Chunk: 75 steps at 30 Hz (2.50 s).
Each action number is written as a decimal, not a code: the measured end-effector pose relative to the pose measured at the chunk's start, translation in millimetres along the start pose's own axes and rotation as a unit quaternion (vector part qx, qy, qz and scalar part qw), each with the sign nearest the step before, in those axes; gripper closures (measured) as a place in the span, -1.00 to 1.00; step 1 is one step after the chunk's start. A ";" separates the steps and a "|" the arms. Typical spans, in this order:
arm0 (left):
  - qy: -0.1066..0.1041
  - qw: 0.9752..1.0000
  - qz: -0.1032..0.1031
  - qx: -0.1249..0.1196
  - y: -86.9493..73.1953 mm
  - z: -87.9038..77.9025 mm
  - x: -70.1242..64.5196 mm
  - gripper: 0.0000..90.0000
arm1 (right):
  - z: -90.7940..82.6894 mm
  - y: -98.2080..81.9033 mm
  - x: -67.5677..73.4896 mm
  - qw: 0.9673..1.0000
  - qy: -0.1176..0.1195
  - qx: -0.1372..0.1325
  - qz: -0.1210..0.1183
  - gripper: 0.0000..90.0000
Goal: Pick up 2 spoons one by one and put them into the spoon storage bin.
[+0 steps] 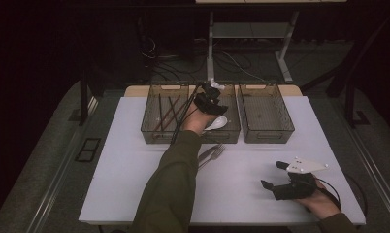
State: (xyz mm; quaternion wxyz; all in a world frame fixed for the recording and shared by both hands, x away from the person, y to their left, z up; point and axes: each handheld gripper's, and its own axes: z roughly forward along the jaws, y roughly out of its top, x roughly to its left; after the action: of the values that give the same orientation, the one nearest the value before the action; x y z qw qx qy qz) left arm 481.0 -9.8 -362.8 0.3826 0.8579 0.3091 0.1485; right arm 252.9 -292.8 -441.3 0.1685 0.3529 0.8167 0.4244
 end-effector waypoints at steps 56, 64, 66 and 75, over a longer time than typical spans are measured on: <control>-0.086 0.995 0.047 -0.009 -128.6 -91.9 -62.8 0.30 | 3.7 -0.2 -0.9 1.000 -0.008 0.009 0.006 -0.73; -0.061 0.997 0.054 0.015 -140.3 -70.8 -67.5 0.95 | 3.7 -0.4 -0.7 1.000 -0.009 0.008 0.006 -0.73; -0.057 0.997 0.049 0.021 -141.1 -64.3 -66.9 0.98 | 3.7 -0.3 -0.7 1.000 -0.009 0.008 0.005 -0.73; -0.048 0.997 0.044 0.043 -141.8 -43.6 -64.2 0.98 | 2.8 -0.2 -0.1 1.000 -0.009 0.005 0.005 -0.73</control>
State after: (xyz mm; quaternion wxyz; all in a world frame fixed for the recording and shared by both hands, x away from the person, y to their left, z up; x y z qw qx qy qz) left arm 351.4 46.6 -441.1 0.3531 0.8923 0.2585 0.1109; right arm 254.4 -291.3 -443.1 0.1717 0.3618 0.8155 0.4179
